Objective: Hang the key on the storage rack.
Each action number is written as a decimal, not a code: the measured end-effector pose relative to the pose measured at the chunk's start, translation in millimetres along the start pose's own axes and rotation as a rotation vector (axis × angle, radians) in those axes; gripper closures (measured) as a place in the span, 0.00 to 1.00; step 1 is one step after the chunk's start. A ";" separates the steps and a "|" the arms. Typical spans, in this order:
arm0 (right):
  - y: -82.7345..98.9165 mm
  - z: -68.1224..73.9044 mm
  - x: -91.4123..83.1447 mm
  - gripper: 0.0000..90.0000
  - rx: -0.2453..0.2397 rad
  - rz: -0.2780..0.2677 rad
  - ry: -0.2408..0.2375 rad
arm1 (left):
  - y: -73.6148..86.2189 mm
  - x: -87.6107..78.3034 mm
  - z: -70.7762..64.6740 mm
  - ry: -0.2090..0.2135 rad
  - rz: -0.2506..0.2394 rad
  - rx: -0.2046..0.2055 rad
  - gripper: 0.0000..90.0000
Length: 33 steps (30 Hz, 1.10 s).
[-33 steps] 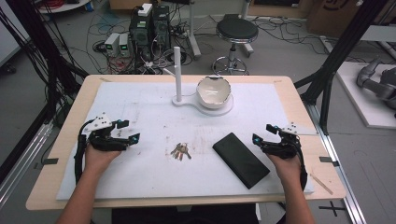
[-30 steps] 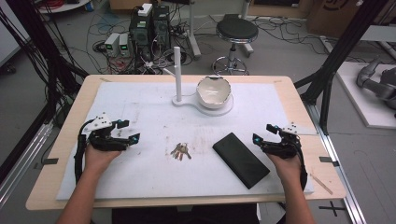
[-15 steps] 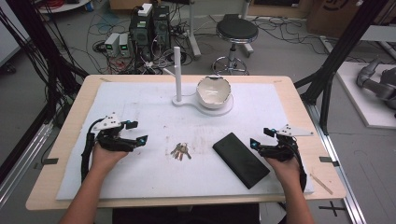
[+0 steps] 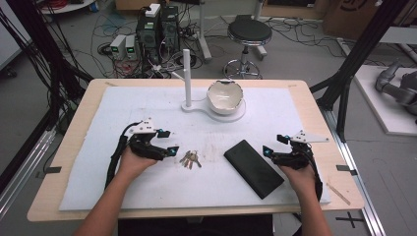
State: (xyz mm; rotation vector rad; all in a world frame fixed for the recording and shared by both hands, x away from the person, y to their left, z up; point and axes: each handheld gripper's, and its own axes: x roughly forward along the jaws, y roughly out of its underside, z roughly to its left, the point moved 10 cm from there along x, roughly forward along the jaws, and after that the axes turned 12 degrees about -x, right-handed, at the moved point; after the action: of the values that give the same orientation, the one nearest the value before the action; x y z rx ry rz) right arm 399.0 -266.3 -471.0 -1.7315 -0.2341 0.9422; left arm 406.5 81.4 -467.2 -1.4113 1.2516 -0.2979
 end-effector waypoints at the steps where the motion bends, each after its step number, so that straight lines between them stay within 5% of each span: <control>1: -0.5 -0.5 -0.7 0.21 0.001 -0.004 0.003 | -0.7 5.1 -1.9 0.010 0.011 0.002 0.29; 12: 1.7 -0.3 0.7 0.21 -0.003 0.014 0.006 | 8.3 40.0 -6.1 0.041 0.102 -0.047 0.45; 17: 1.8 -1.0 0.8 0.21 -0.002 0.013 0.006 | 10.8 49.6 -12.9 0.061 0.129 -0.034 0.60; 28: 1.5 1.9 2.6 0.21 -0.031 0.022 0.011 | 13.3 60.1 -17.6 0.061 0.148 -0.027 0.71; 33: 2.1 1.5 3.6 0.21 -0.032 0.028 0.015 | 18.1 62.3 -18.3 0.056 0.178 -0.009 0.86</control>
State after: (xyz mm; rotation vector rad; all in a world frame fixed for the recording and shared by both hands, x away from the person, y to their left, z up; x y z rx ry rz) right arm 399.7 -264.0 -474.6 -1.7743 -0.2165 0.9499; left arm 408.1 26.1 -505.7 -1.2959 1.4162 -0.2113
